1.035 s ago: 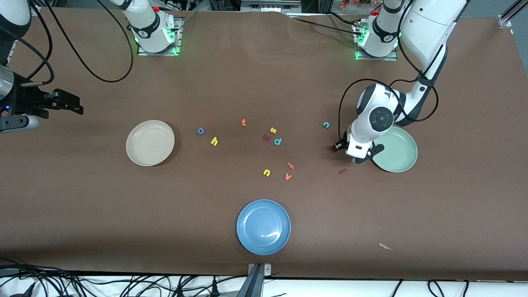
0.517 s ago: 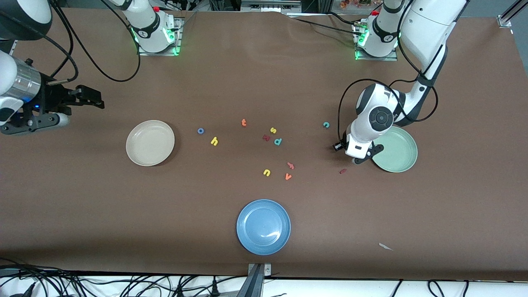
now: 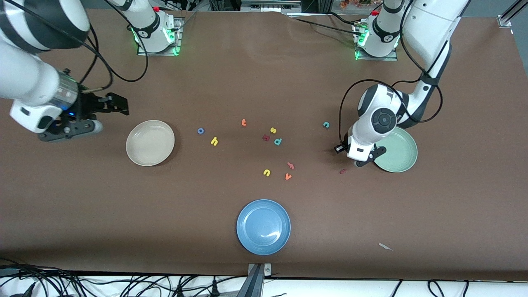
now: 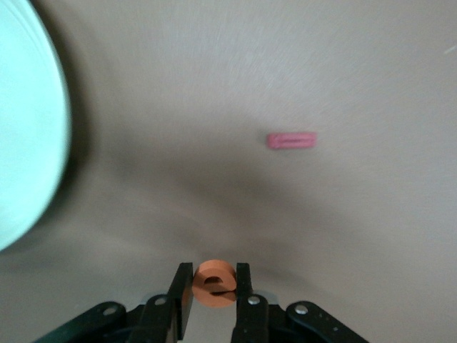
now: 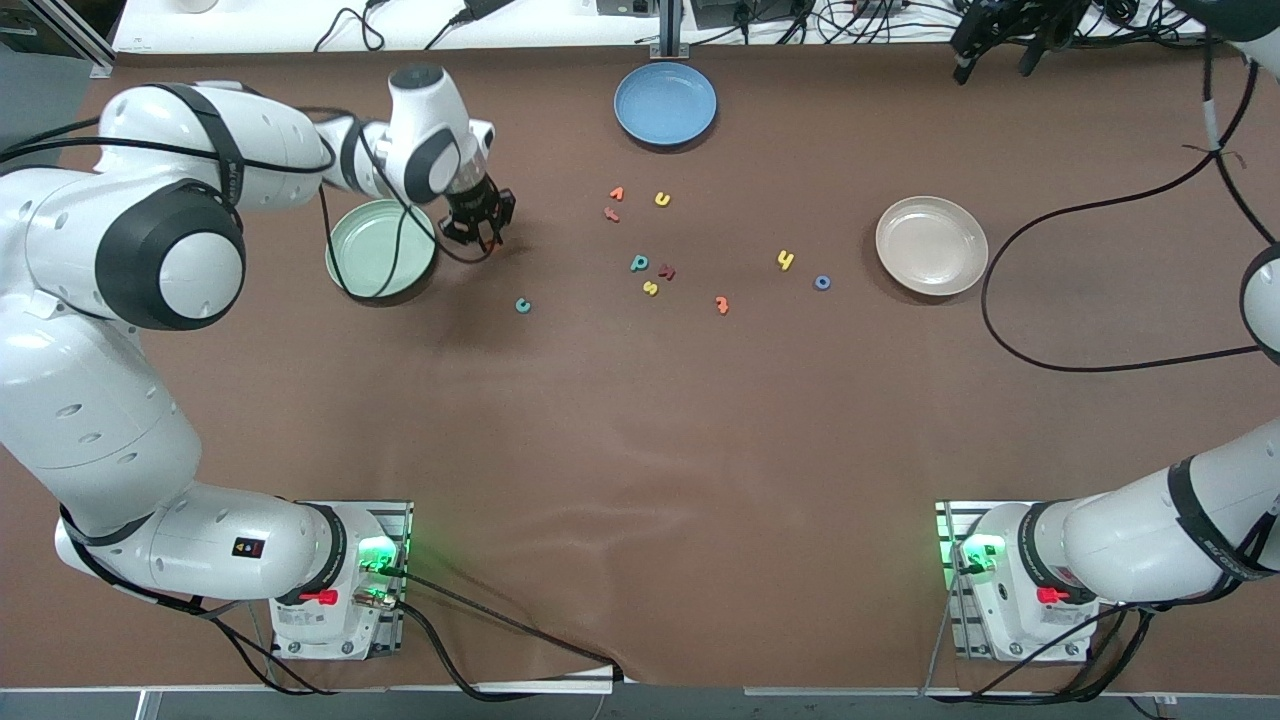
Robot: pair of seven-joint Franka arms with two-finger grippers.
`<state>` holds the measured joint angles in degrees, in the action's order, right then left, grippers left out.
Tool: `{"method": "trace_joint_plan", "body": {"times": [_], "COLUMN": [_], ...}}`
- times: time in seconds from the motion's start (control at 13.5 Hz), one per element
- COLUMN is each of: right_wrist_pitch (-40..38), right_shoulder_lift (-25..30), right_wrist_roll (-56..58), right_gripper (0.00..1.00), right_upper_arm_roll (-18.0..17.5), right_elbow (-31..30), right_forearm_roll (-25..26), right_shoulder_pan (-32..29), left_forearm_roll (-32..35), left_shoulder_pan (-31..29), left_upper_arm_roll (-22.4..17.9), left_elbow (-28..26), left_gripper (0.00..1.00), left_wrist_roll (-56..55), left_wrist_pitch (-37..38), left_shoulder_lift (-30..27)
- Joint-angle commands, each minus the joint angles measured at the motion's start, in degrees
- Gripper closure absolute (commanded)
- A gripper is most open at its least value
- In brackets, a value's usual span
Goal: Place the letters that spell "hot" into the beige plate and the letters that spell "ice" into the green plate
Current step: 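Grasp the orange e with the left gripper while the right gripper moves out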
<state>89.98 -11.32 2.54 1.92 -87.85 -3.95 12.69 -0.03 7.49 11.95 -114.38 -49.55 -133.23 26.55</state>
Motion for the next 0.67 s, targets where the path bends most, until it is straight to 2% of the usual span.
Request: {"method": "trace_joint_plan", "body": {"times": [0.0, 0.15, 0.3, 0.59], "right_wrist_pitch": [6.0, 10.9, 15.6, 22.6], "right_shoulder_lift": [1.1, 1.4, 1.4, 1.2], "right_wrist_roll": [-0.9, -0.9, -0.9, -0.9], "right_gripper": [0.00, 0.00, 0.00, 0.00], "right_upper_arm_roll": [-2.4, -3.1, -3.2, -3.3], "right_elbow": [-6.2, -10.3, -13.8, -19.6], "right_forearm_roll": [1.7, 1.7, 1.8, 1.8], "right_shoulder_pan": [-0.4, -0.4, -0.4, -0.6], "left_forearm_roll": [-1.6, -1.6, -1.6, -0.8], "left_shoulder_pan": [-1.1, -5.0, -8.5, -14.7], "left_upper_arm_roll": [-0.2, -0.2, -0.2, -0.3], "left_elbow": [13.2, 17.2, 18.1, 16.1], "left_gripper": [0.98, 0.98, 0.98, 0.97], "left_wrist_roll": [3.7, 11.1, 20.3, 34.2], "left_wrist_pitch": [19.0, 26.5, 31.0, 30.8], "left_shoulder_lift": [-0.8, -1.1, -1.3, 0.9]}}
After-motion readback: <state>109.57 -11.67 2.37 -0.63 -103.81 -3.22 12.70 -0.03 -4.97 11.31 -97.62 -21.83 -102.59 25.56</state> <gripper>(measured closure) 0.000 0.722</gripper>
